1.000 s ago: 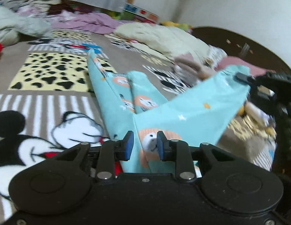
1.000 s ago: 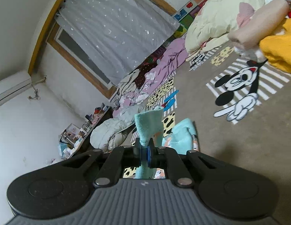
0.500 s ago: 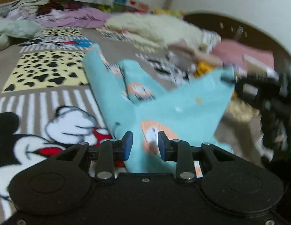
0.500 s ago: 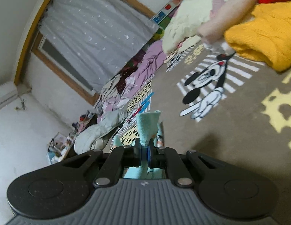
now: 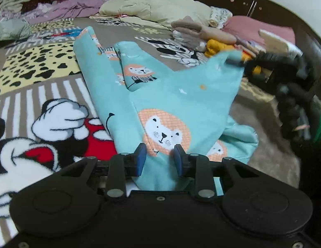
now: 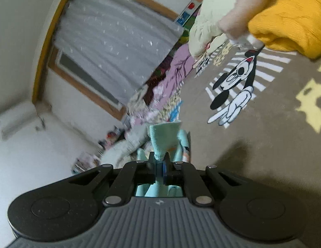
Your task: Fold clothes
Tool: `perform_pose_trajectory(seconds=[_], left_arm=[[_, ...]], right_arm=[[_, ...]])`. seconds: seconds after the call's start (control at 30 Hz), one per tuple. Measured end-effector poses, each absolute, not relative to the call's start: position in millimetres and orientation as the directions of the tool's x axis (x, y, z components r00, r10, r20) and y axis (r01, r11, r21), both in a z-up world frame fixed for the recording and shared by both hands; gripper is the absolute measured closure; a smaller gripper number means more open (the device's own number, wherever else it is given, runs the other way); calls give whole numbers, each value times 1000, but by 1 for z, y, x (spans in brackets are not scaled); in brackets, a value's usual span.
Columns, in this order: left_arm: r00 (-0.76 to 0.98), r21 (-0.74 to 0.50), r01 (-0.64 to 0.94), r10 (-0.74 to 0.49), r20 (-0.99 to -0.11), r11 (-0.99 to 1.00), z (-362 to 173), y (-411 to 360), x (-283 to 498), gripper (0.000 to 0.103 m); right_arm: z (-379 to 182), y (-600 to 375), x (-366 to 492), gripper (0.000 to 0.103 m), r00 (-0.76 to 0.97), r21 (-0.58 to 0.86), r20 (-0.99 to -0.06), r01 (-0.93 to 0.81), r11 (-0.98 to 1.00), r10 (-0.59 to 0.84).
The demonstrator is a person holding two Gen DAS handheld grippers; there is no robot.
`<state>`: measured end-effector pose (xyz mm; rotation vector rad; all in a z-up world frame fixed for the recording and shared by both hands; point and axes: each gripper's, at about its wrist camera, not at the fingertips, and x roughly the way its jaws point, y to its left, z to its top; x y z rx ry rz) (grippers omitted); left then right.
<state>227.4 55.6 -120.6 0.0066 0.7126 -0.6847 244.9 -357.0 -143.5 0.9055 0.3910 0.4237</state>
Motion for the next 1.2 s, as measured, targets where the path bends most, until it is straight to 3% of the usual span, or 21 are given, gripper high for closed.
perform_pose_trajectory(seconds=[0.13, 0.23, 0.33, 0.5, 0.7, 0.77, 0.97, 1.2], left_arm=[[646, -265, 501, -560, -519, 824, -98, 73, 235, 77], [723, -310, 398, -503, -473, 863, -83, 83, 258, 77], [761, -241, 314, -395, -514, 918, -77, 72, 296, 79], [748, -182, 281, -333, -574, 942, -86, 48, 357, 87], [680, -57, 367, -310, -664, 928, -115, 12, 384, 88], [667, -41, 381, -305, -679, 924, -114, 9, 386, 88], [736, -28, 336, -281, -615, 942, -81, 17, 395, 87], [700, 14, 276, -191, -688, 961, -113, -12, 455, 88]], right_arm=[[-166, -364, 248, 95, 840, 844, -218, -94, 528, 497], [-164, -365, 248, 95, 831, 860, -164, -144, 489, 532], [-159, -363, 248, 95, 806, 876, -67, -235, 422, 587], [-157, -367, 248, 95, 751, 899, 76, -336, 280, 656], [-150, -373, 246, 95, 695, 888, 216, -432, 159, 686], [-149, -374, 249, 95, 682, 885, 230, -444, 143, 694], [-150, -378, 252, 95, 671, 894, 240, -435, 110, 701], [-155, -370, 252, 95, 661, 905, 217, -411, 105, 718]])
